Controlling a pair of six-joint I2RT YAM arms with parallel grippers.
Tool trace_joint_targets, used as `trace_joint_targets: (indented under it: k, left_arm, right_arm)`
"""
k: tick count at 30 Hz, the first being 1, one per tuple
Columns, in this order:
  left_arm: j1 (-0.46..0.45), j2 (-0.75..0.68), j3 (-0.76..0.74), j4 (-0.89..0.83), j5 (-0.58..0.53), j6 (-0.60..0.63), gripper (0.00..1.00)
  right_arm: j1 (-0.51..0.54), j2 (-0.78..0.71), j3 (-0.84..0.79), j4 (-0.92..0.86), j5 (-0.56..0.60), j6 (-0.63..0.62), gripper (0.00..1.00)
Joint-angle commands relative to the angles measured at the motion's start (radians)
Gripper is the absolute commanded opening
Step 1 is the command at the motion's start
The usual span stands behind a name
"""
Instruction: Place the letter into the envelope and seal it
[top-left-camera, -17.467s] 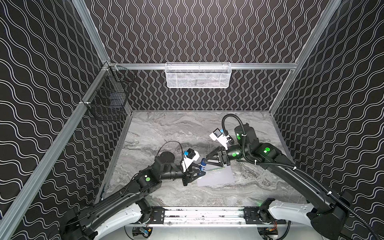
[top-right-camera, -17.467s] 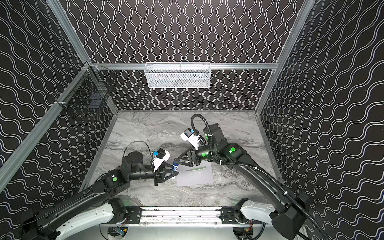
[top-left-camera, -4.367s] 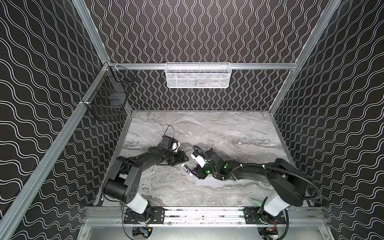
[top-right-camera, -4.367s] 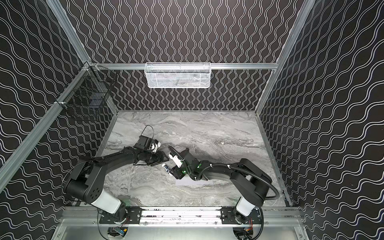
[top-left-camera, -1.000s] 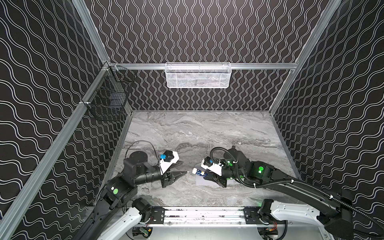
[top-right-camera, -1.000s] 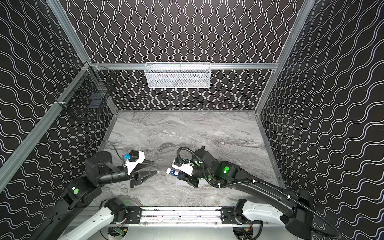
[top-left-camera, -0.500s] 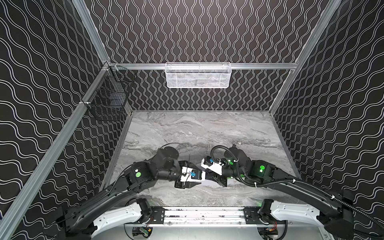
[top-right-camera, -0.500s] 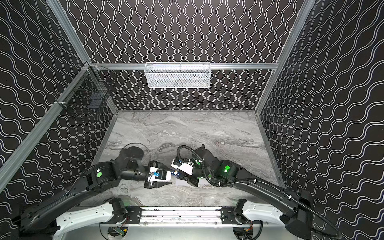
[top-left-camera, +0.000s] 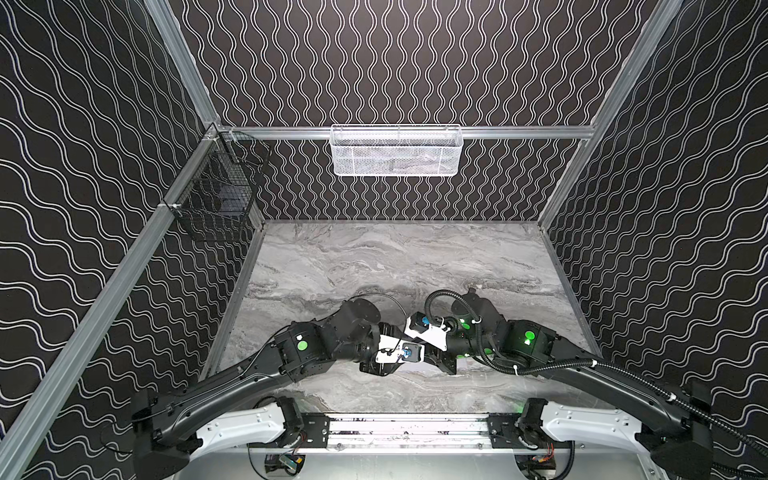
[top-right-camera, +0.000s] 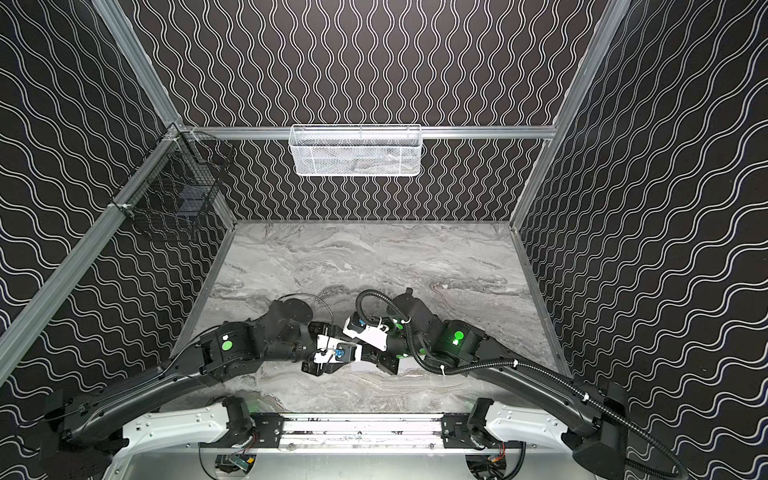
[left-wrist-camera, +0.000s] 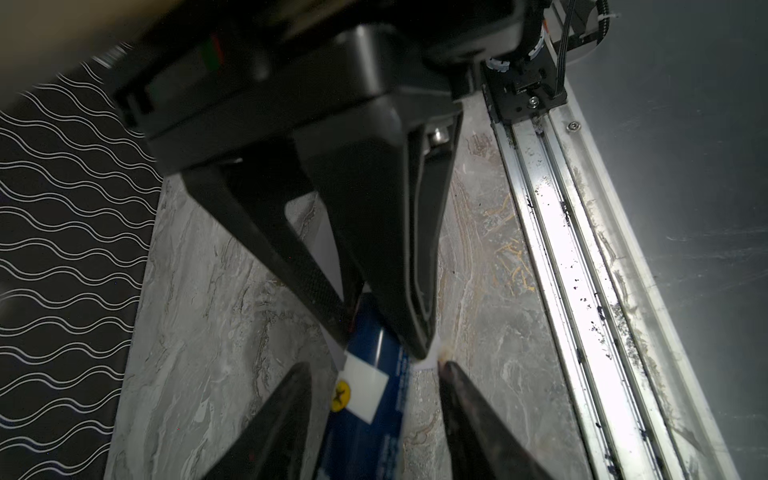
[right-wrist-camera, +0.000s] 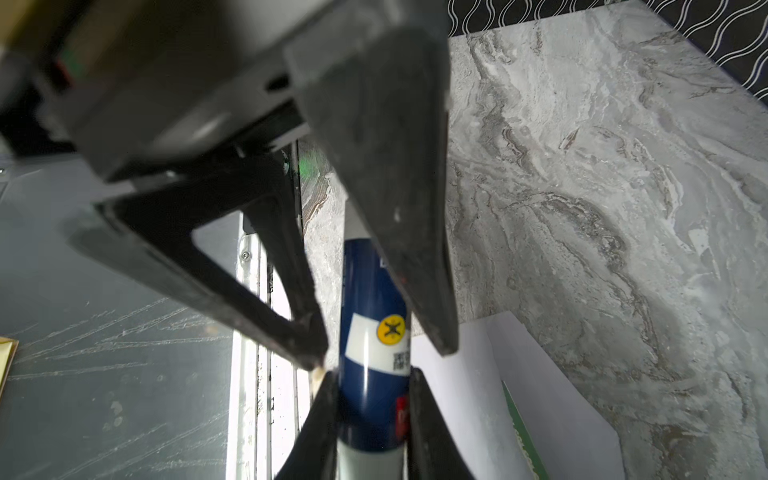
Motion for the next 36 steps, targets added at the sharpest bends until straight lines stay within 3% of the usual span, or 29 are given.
trace_joint_targets:
  k: [1,14,19,22,23,25,29,32,36]
  left_arm:
    - [-0.005,0.009,0.017,-0.005,-0.035,-0.001,0.49]
    - [-0.005,-0.019,-0.034,-0.018,-0.087,-0.052,0.42]
    - [-0.004,-0.011,-0.026,-0.008,-0.079,-0.086,0.34]
    - [-0.004,0.006,-0.01,-0.01,-0.064,-0.119,0.23]
    - [-0.004,0.01,-0.006,-0.009,-0.062,-0.132,0.18]
    - [-0.006,0.008,-0.012,0.004,-0.064,-0.168,0.1]
    - [-0.005,-0.047,-0.075,0.088,-0.051,-0.27,0.0]
    - [-0.003,-0.1,-0.122,0.193,-0.021,-0.378,0.0]
    - [0.001,-0.162,-0.19,0.406,0.012,-0.556,0.0]
  right_arm:
    - [0.0,0.004,0.015,0.007,-0.012,-0.009,0.0]
    - [0.0,0.034,0.073,-0.008,0.004,-0.032,0.0]
    - [0.001,0.046,0.089,-0.013,-0.002,-0.035,0.0]
    - [0.001,0.055,0.095,-0.024,0.002,-0.038,0.0]
    - [0.001,0.055,0.1,-0.028,0.006,-0.036,0.05]
    - [0.0,0.05,0.116,-0.045,0.03,-0.029,0.28]
    - [-0.007,-0.015,0.169,-0.074,0.12,0.014,0.51]
    - [-0.02,-0.109,0.155,0.007,0.136,0.092,0.62]
    - [-0.024,-0.236,0.069,0.204,0.205,0.319,0.86]
